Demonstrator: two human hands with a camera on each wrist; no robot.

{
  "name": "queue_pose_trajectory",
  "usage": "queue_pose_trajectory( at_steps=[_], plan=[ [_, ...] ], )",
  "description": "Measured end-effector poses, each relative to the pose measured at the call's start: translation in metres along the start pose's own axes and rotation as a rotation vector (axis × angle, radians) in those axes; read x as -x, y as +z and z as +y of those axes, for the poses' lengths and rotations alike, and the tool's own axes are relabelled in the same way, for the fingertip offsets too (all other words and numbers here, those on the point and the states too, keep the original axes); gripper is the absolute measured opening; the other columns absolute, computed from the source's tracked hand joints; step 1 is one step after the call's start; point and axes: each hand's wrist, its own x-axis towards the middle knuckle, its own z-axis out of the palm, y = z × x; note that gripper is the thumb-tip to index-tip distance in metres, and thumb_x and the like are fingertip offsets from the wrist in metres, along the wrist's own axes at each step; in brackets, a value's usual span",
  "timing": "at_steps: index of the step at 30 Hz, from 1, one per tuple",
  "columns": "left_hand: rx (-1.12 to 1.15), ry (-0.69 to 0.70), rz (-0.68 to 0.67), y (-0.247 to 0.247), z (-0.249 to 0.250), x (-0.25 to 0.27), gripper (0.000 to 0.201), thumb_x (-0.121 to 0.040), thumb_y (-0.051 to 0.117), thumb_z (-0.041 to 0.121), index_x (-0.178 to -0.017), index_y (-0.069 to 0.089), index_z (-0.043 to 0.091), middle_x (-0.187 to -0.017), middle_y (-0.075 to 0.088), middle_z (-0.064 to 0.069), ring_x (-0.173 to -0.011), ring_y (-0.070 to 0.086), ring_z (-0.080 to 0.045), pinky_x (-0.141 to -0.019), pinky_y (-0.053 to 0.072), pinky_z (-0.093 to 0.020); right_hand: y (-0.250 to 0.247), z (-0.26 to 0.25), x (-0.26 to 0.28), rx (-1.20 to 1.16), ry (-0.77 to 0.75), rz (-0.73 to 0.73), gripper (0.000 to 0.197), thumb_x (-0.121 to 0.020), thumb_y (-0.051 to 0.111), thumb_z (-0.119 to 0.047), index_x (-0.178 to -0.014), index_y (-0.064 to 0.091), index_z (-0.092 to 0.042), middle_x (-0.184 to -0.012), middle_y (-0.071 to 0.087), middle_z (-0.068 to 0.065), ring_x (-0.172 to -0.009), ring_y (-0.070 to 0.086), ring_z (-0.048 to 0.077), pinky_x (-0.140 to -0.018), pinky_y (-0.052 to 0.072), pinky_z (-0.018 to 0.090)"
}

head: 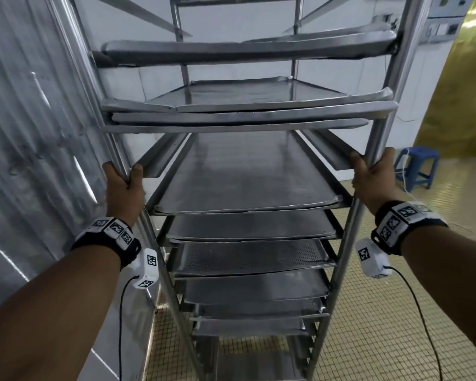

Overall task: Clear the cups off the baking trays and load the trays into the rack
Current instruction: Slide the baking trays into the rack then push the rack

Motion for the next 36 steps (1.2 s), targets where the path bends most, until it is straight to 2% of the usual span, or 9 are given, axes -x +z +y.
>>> queue_pose_trajectory(
  at_steps=[4,9,13,16,18,21,24,30,36],
  plan=[
    [0.022,-0.008,-0.018,0.015,-0.004,-0.013,0.044,-0.102,0.05,0.042,-0.131,0.032,0.013,-0.083,0.062,-0.018,-0.056,0.057,-0.024,-0.053,0.044,-0.028,0.006,0.008,-0.016,-0.009,0.025,0.01,0.036,-0.092,0.06,-0.053,-0.096,0.032,-0.031,-0.067,0.05,0.0,-0.049,0.049,0.018,-0.053,0.044,0.037],
    [0.03,0.018,0.003,0.031,-0.009,-0.028,0.031,-0.1,0.051,0.045,-0.114,0.032,0.024,-0.083,0.062,-0.025,-0.055,0.055,-0.025,-0.051,0.044,-0.032,0.014,0.013,-0.029,-0.013,0.013,0.049,0.035,-0.091,0.061,-0.052,-0.096,0.033,-0.03,-0.066,0.051,0.002,-0.051,0.05,0.022,-0.052,0.047,0.039],
    [0.038,0.035,-0.005,0.039,-0.008,-0.032,0.027,-0.102,0.052,0.038,-0.114,0.031,0.024,-0.082,0.06,-0.021,-0.051,0.053,-0.02,-0.044,0.044,-0.026,0.018,0.019,-0.035,0.013,0.017,0.088,0.037,-0.087,0.061,-0.058,-0.094,0.034,-0.034,-0.072,0.054,0.005,-0.061,0.053,0.025,-0.059,0.053,0.054],
    [0.053,0.052,-0.011,0.042,-0.01,-0.036,0.027,-0.103,0.052,0.039,-0.114,0.032,0.026,-0.079,0.059,-0.018,-0.05,0.053,-0.019,-0.041,0.044,-0.023,0.02,0.024,-0.041,0.028,0.022,0.106,0.038,-0.085,0.062,-0.067,-0.087,0.036,-0.041,-0.073,0.055,0.006,-0.063,0.056,0.028,-0.061,0.054,0.059],
    [0.059,0.046,-0.008,0.045,-0.012,-0.04,0.029,-0.101,0.053,0.043,-0.112,0.033,0.025,-0.08,0.059,-0.016,-0.051,0.054,-0.02,-0.044,0.044,-0.026,0.024,0.02,-0.041,0.064,0.009,0.124,0.036,-0.087,0.062,-0.064,-0.088,0.036,-0.04,-0.072,0.055,0.005,-0.062,0.056,0.029,-0.062,0.054,0.055],
    [0.052,0.042,0.0,0.051,-0.012,-0.043,0.033,-0.101,0.052,0.044,-0.115,0.034,0.02,-0.08,0.059,-0.015,-0.051,0.054,-0.02,-0.047,0.043,-0.026,0.027,0.018,-0.045,0.082,-0.052,0.164,0.034,-0.097,0.06,-0.041,-0.098,0.036,-0.017,-0.07,0.048,-0.002,-0.06,0.048,0.015,-0.061,0.042,0.034],
    [0.071,0.056,0.002,0.061,-0.012,-0.045,0.031,-0.1,0.054,0.042,-0.114,0.035,0.022,-0.081,0.058,-0.017,-0.053,0.054,-0.021,-0.044,0.044,-0.028,0.026,0.02,-0.053,0.099,-0.067,0.17,0.032,-0.1,0.059,-0.035,-0.099,0.036,-0.013,-0.071,0.044,-0.005,-0.061,0.043,0.007,-0.063,0.032,0.03],
    [0.069,0.061,0.027,0.09,-0.008,-0.053,0.032,-0.096,0.055,0.047,-0.103,0.033,0.025,-0.081,0.055,-0.021,-0.052,0.052,-0.024,-0.048,0.045,-0.033,0.027,0.036,-0.089,0.08,-0.074,0.157,0.03,-0.099,0.059,-0.034,-0.099,0.039,-0.012,-0.07,0.045,-0.004,-0.059,0.042,0.009,-0.056,0.035,0.032],
    [0.049,0.074,0.05,0.124,-0.003,-0.059,0.027,-0.098,0.055,0.043,-0.101,0.034,0.025,-0.078,0.055,-0.018,-0.052,0.052,-0.026,-0.05,0.047,-0.033,0.03,0.057,-0.131,0.055,-0.091,0.149,0.028,-0.099,0.06,-0.033,-0.099,0.041,-0.012,-0.069,0.046,-0.004,-0.057,0.043,0.009,-0.053,0.037,0.022]
  ],
)
